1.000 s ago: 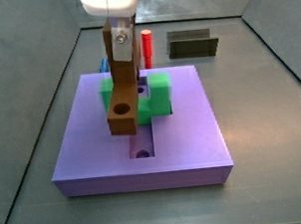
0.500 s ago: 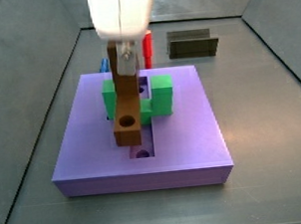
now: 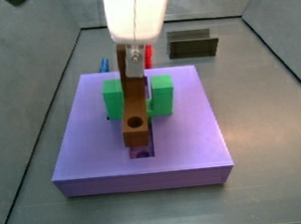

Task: Pick up the brown object. Move up. Place the brown object on the fixture. Regrasp the brown object. Move to above the board. Insert the brown object.
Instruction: Insert the brown object.

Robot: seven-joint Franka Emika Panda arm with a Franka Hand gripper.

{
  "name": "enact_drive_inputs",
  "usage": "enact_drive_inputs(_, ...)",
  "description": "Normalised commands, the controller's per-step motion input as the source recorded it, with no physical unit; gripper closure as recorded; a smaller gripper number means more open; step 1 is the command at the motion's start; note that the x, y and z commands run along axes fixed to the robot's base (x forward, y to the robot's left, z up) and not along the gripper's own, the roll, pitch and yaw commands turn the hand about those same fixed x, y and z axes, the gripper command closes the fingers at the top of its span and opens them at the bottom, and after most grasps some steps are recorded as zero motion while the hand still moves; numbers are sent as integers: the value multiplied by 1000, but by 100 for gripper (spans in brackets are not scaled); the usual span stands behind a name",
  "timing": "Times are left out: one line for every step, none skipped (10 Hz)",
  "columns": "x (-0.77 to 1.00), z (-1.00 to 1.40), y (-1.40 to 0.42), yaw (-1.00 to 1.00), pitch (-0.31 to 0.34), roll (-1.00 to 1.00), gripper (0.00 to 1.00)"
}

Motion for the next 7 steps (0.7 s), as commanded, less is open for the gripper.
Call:
enact_drive_inputs(0, -206, 0, 0, 0, 93, 100)
enact_drive_inputs(-54, -297, 0, 0, 0, 116, 100)
enact_drive_inputs(-17, -349, 0, 0, 0, 83, 100)
enact_drive_inputs(0, -326, -3, 0, 0, 23, 100)
enact_drive_inputs(26, -286, -9, 0, 0, 4, 100)
enact_drive_inputs(54, -211, -6, 0, 0, 13, 100)
enact_drive_inputs(31, -160, 0, 0, 0, 17, 100)
